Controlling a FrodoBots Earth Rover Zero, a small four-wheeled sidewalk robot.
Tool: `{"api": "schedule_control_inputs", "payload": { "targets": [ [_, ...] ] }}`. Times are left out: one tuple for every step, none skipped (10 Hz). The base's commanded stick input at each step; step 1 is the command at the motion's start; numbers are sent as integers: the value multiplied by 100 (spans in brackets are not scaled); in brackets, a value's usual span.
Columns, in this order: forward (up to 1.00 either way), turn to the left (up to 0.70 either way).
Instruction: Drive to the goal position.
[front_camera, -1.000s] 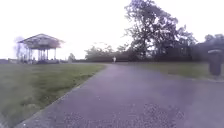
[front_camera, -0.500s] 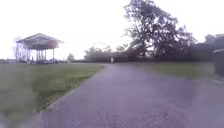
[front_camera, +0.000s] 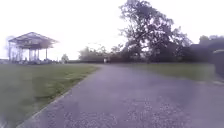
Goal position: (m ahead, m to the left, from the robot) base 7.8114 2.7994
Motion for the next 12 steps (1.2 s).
{"api": "schedule_control_inputs", "payload": {
  "targets": [
    [70, 0],
    [70, 0],
    [70, 0],
    [70, 0],
    [70, 0],
    [70, 0],
    [70, 0],
    [70, 0],
    [70, 0],
    [70, 0],
    [70, 0],
    [70, 0]
  ]
}}
